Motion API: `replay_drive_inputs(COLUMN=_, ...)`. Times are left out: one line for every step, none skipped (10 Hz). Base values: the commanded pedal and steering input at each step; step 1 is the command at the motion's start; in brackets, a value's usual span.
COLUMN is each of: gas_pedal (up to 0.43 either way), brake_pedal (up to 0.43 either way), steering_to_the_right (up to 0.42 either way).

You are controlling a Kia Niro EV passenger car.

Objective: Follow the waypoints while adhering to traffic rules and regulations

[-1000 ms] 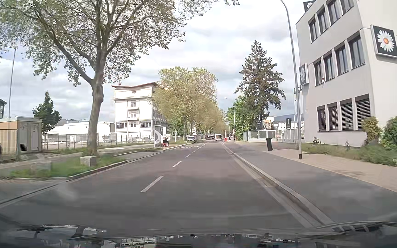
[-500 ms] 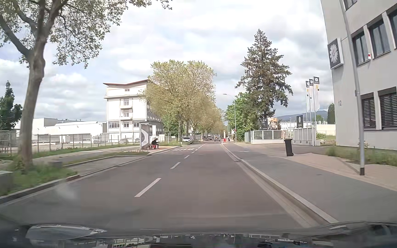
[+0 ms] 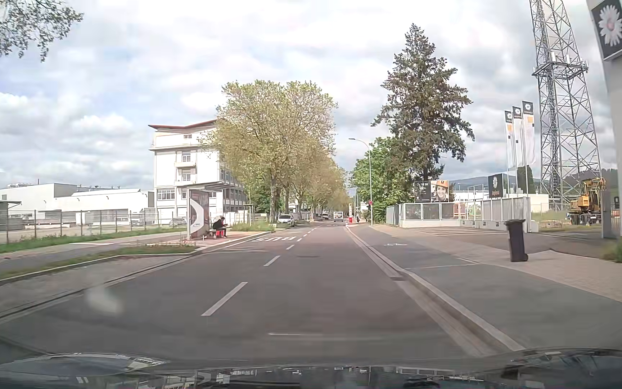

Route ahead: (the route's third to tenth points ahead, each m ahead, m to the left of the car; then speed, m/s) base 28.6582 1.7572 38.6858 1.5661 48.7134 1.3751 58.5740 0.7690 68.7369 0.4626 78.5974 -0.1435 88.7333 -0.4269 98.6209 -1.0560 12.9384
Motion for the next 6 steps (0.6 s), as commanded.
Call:
replay_drive_inputs(gas_pedal=0.039, brake_pedal=0.0, steering_to_the_right=0.004)
replay_drive_inputs(gas_pedal=0.039, brake_pedal=0.0, steering_to_the_right=0.004)
replay_drive_inputs(gas_pedal=0.039, brake_pedal=0.0, steering_to_the_right=0.004)
replay_drive_inputs(gas_pedal=0.039, brake_pedal=0.0, steering_to_the_right=0.004)
replay_drive_inputs(gas_pedal=0.039, brake_pedal=0.0, steering_to_the_right=0.004)
replay_drive_inputs(gas_pedal=0.039, brake_pedal=0.0, steering_to_the_right=0.004)
